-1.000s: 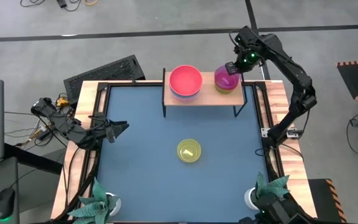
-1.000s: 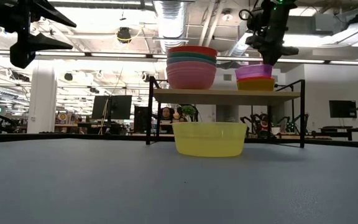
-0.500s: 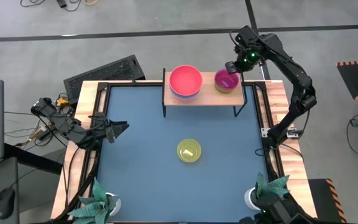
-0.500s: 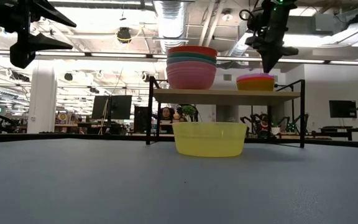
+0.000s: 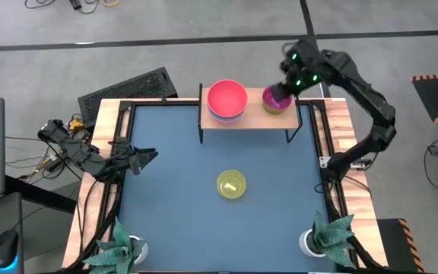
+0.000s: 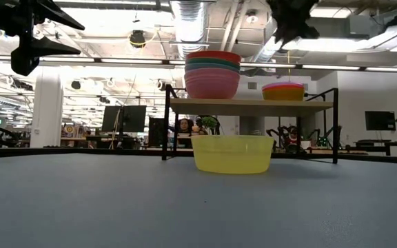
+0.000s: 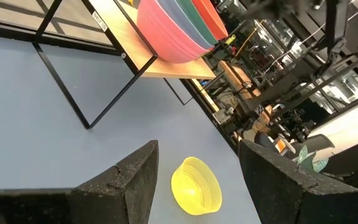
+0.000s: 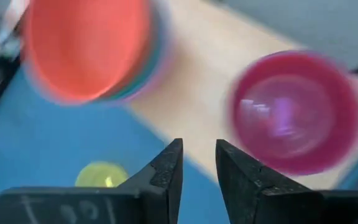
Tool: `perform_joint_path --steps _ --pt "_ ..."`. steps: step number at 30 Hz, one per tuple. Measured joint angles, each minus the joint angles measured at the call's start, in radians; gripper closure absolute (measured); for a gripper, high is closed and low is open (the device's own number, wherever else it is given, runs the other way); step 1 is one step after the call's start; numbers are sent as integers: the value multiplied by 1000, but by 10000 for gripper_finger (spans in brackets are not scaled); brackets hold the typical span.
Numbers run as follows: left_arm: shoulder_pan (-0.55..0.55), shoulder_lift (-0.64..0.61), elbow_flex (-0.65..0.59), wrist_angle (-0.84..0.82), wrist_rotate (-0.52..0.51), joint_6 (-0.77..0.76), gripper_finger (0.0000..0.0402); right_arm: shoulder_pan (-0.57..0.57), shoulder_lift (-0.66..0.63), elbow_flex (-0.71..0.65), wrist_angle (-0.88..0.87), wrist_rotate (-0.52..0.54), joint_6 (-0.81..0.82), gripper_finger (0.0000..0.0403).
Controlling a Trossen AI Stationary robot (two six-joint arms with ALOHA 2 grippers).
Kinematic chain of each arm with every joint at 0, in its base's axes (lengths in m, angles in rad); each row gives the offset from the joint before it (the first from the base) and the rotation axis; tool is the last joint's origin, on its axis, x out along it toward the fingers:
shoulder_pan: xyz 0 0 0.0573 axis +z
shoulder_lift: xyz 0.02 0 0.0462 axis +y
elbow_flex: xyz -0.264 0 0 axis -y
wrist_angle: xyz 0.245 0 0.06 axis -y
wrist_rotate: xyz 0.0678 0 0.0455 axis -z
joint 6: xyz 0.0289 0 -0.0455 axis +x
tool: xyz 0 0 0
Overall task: Place and stack bowls onto a shelf
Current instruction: Stack the small yellow bowl on the small violet bowl on the shelf
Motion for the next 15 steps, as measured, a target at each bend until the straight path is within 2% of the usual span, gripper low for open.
perform_joint_path --steps 4,7,10,15 --pt "0 0 0 0 0 0 193 226 -2 -18 18 139 68 275" --pt "0 0 0 0 0 0 193 370 -1 -101 81 215 121 263" --pt "0 0 0 0 -1 0 193 474 0 -230 194 222 192 243" --pt "0 0 0 1 -1 -1 193 582 0 -463 421 220 308 205"
